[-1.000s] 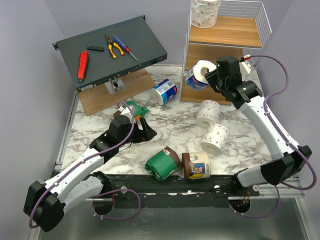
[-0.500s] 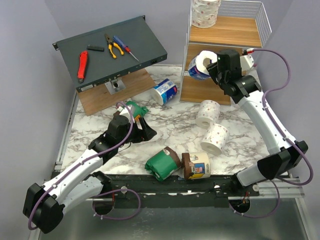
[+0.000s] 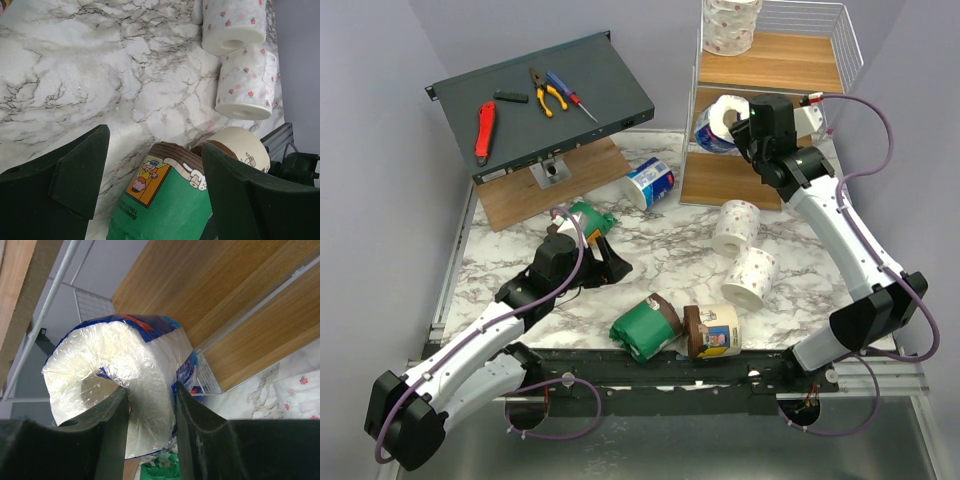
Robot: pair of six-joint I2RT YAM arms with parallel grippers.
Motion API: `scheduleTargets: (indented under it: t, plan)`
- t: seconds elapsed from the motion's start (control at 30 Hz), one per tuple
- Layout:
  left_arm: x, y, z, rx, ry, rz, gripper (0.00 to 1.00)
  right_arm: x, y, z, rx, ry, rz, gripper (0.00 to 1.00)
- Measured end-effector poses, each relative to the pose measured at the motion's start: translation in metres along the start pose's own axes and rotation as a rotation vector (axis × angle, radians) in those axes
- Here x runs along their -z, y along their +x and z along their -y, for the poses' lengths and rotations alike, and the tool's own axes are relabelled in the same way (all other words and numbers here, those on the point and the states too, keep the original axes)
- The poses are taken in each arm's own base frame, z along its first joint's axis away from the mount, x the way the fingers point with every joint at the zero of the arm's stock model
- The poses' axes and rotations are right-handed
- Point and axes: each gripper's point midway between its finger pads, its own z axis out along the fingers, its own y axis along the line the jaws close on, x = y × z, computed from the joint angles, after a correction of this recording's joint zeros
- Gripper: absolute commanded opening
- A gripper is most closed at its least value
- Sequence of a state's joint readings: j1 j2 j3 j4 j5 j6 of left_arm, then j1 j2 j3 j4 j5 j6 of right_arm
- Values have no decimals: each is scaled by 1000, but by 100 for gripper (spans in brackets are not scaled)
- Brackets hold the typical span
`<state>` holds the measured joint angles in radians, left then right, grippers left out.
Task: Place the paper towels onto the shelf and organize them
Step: Pick up the paper towel from the center of the board, then place the paper towel on the shelf.
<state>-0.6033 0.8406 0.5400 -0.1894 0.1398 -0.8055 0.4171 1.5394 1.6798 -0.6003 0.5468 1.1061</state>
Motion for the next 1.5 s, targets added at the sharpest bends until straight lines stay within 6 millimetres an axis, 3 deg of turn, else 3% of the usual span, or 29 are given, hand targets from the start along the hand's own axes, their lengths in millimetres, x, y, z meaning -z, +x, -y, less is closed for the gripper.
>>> scheduleTargets:
  t: [0.67, 0.9, 1.5]
  plan:
    - [-2, 4, -4, 10, -10, -10, 78, -8, -3, -11, -28, -27, 28, 1]
    - [-3, 3, -3, 12, -9, -9, 78, -12, -2, -14, -37, -30, 29, 19]
    - [-5, 6, -6, 19, -17, -20, 78, -12, -1, -16, -41, -39, 28, 44]
